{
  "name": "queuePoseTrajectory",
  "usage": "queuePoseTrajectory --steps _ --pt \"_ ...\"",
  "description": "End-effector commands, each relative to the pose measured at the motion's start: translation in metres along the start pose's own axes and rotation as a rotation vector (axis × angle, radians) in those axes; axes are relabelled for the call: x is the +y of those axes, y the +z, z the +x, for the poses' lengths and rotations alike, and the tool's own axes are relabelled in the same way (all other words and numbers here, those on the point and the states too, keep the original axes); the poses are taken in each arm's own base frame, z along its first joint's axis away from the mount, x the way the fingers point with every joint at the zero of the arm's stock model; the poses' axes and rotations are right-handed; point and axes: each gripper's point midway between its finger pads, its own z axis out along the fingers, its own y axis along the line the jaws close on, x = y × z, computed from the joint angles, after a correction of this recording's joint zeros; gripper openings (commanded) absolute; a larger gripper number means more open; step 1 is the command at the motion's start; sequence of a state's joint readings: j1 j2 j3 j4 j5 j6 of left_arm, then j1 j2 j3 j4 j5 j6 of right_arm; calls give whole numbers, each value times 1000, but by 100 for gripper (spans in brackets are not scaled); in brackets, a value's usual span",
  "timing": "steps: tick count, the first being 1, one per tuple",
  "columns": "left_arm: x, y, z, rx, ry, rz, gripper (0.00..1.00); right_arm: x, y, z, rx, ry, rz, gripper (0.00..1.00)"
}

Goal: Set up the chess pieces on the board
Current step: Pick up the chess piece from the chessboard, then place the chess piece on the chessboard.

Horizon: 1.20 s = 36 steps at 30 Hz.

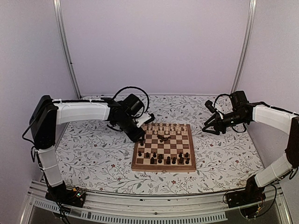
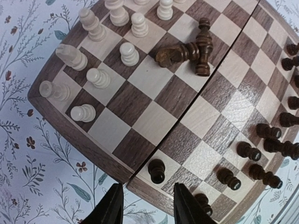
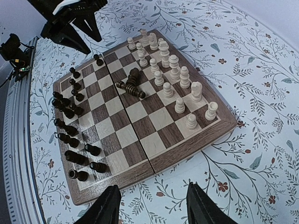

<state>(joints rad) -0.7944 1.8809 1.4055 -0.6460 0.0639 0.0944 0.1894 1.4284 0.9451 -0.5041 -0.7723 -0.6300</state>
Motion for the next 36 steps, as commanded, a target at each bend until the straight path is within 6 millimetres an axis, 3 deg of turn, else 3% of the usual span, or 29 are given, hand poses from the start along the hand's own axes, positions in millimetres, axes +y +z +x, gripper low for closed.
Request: queuePoseTrajectory --steps 1,6,12,20,25,28,36 --pt "6 13 -7 -24 -66 5 40 0 -4 -9 -18 -29 1 50" --pt "7 29 1 20 -74 6 39 0 -5 -9 -19 -31 1 50" --pt "4 38 5 48 -75 27 23 2 -7 -11 -24 -38 2 50" --pt "-5 18 -12 10 -64 56 8 3 -7 -11 -23 -41 4 50" --pt "-44 2 -44 -73 29 119 8 1 -7 -11 -20 -42 6 51" --pt "-74 3 -60 -94 122 152 10 1 -6 -9 -15 -37 7 51" --pt "-117 33 -60 0 230 256 12 2 -7 -10 -20 -43 8 50"
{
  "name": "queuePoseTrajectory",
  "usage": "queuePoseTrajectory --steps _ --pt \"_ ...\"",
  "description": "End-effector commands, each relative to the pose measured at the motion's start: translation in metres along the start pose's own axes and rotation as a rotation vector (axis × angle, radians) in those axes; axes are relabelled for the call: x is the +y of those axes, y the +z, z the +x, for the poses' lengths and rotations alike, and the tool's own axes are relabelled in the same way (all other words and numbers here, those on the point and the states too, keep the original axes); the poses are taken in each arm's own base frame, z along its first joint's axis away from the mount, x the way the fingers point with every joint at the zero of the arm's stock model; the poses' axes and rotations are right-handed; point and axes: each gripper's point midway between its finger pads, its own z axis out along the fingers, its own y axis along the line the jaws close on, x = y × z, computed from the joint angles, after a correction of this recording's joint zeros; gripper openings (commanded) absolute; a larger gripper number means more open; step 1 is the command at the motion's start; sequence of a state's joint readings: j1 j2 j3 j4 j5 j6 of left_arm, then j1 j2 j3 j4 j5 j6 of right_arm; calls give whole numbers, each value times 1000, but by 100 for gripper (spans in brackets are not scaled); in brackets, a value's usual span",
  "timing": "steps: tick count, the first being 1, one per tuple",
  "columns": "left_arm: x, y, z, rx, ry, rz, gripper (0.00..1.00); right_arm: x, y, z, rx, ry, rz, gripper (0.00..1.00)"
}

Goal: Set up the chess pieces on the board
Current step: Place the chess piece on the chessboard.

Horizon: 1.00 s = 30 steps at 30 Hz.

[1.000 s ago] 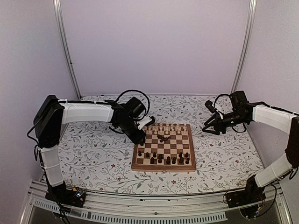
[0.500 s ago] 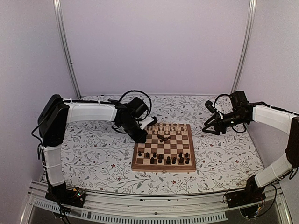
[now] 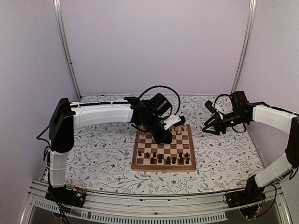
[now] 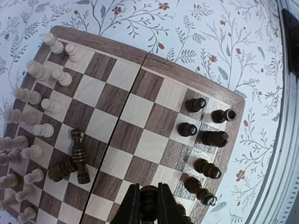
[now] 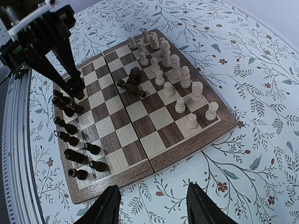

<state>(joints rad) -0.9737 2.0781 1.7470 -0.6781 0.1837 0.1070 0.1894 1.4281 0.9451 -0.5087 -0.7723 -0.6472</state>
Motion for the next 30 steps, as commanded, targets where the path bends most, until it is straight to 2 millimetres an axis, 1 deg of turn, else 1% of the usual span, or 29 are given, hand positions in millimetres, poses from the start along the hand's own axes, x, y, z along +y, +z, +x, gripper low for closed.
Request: queuePoseTrajectory --steps 1,5,11,21,24,30 --pt "-19 29 24 124 41 94 12 1 -7 -10 -21 -28 10 50" --pt "-31 43 27 162 66 126 12 2 -8 -11 -22 -34 14 50" --pt "-35 53 33 200 72 136 12 3 -9 -11 -22 -38 14 50" --pt "-36 54 47 256 70 143 12 4 -9 -10 -20 -37 10 50" --pt "-41 53 49 259 68 167 12 4 -9 -10 -21 -39 11 50" --pt "-44 56 50 263 70 169 15 4 -9 -10 -22 -38 10 50"
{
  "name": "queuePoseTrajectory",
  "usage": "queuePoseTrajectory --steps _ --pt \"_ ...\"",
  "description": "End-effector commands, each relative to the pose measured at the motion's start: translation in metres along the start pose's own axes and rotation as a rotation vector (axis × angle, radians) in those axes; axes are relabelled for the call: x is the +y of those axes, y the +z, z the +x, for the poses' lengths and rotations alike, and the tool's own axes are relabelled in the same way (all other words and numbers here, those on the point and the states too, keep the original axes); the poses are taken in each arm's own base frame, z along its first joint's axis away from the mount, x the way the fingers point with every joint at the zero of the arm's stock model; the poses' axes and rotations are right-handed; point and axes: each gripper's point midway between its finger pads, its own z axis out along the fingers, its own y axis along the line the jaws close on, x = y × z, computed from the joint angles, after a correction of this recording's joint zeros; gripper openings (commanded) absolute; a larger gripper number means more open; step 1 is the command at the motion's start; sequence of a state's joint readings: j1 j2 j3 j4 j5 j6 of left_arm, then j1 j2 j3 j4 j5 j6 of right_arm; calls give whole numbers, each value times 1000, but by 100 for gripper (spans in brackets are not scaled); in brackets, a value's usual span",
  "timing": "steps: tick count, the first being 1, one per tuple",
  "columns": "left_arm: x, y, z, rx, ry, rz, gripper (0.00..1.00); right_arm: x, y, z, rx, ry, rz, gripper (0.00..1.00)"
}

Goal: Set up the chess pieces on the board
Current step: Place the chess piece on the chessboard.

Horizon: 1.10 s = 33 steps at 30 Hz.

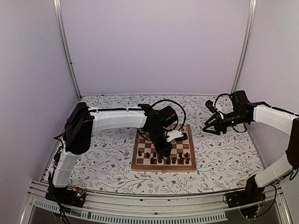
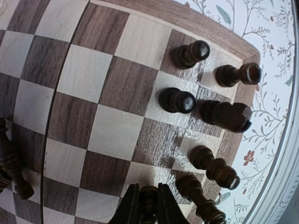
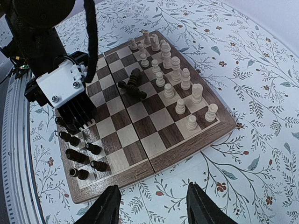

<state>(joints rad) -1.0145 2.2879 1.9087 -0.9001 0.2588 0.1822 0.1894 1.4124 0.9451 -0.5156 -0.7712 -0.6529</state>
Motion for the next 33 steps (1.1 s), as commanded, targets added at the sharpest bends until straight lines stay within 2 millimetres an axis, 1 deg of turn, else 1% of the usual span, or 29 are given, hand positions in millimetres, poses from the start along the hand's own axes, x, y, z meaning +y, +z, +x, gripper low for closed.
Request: queuePoseTrajectory --steps 1,11,14,18,21,25,30,33 --pt "-11 7 1 13 21 28 15 2 -6 -8 -17 -26 6 50" --pt "-11 12 -1 8 16 24 20 2 -5 -7 -14 -21 3 50" --pt "-9 11 -3 0 15 12 21 2 -5 -7 -14 -22 3 50" --pt "-8 10 -5 -6 16 4 26 2 -5 -7 -13 -20 3 50" --pt "-6 9 -5 -9 18 -6 27 2 -5 -7 -14 -20 1 50" --pt "-4 -3 -12 -40 27 -33 27 3 -5 -7 -15 -18 -2 50" --pt "6 -33 -26 -111 20 -72 30 3 -5 -8 -19 -17 -4 50" --pt "17 -54 -30 -145 8 -110 31 3 -5 -8 -18 -16 -7 51"
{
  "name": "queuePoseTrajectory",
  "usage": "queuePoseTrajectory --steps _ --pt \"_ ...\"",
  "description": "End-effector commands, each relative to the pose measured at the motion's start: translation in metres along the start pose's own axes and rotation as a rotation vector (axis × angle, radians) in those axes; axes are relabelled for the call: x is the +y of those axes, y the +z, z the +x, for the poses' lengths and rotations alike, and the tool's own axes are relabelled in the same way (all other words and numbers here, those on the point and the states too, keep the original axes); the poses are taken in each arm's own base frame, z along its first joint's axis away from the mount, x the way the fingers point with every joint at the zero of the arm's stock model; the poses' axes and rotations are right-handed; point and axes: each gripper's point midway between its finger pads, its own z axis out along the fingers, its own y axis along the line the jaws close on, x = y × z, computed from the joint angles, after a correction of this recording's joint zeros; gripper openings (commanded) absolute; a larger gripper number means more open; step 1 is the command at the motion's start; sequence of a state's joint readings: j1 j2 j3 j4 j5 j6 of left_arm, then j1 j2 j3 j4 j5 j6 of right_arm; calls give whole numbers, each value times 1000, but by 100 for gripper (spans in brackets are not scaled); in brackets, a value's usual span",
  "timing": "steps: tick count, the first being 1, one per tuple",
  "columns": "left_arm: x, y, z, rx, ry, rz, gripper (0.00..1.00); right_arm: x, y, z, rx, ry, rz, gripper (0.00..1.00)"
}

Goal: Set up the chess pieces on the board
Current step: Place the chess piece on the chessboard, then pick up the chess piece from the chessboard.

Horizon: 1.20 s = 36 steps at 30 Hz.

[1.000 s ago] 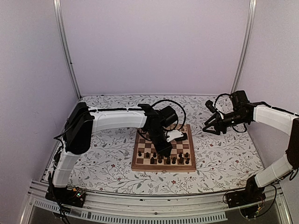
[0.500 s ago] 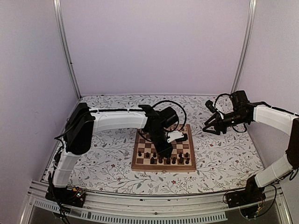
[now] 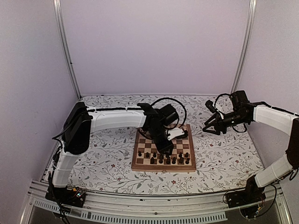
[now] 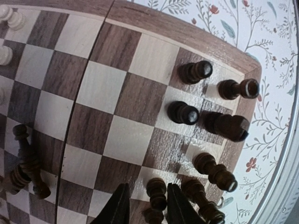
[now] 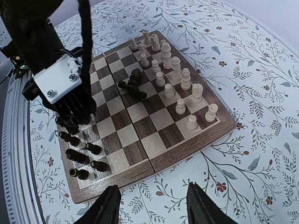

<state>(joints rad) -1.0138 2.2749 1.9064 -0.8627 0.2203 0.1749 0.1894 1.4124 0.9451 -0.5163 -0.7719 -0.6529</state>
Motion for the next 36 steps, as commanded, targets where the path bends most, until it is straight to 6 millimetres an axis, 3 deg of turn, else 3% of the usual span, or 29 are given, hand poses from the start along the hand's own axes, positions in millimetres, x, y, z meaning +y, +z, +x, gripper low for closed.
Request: queuePoseTrajectory --steps 1,7,10,12,14,16,19,24,30,33,36 --pt "14 -58 -25 -127 4 -78 31 3 -5 -8 -19 -17 -7 51" --pt "46 -120 -38 -212 40 -324 33 4 -10 -18 -29 -49 -5 51" --pt "74 -172 -54 -390 -16 -547 33 2 -13 -28 -35 -79 8 51" --pt "79 -193 -62 -564 -36 -588 62 0 -13 -35 -31 -107 22 51" --pt "74 -199 -65 -657 10 -586 75 -1 -13 -45 -27 -136 32 51" --pt "73 -194 -66 -669 32 -551 71 -3 -12 -56 -32 -156 35 51" --pt "80 -172 -60 -578 25 -460 55 -1 -4 -68 -36 -178 16 51" --pt "81 -114 -30 -399 6 -363 57 11 28 -69 7 -247 -37 50" --pt "71 -72 -10 -303 4 -302 50 19 69 -65 54 -288 -94 47" --pt "72 -71 -6 -276 -42 -295 48 27 92 -56 113 -344 -113 46" --pt "72 -90 3 -319 -94 -280 52 30 116 -46 175 -401 -123 46"
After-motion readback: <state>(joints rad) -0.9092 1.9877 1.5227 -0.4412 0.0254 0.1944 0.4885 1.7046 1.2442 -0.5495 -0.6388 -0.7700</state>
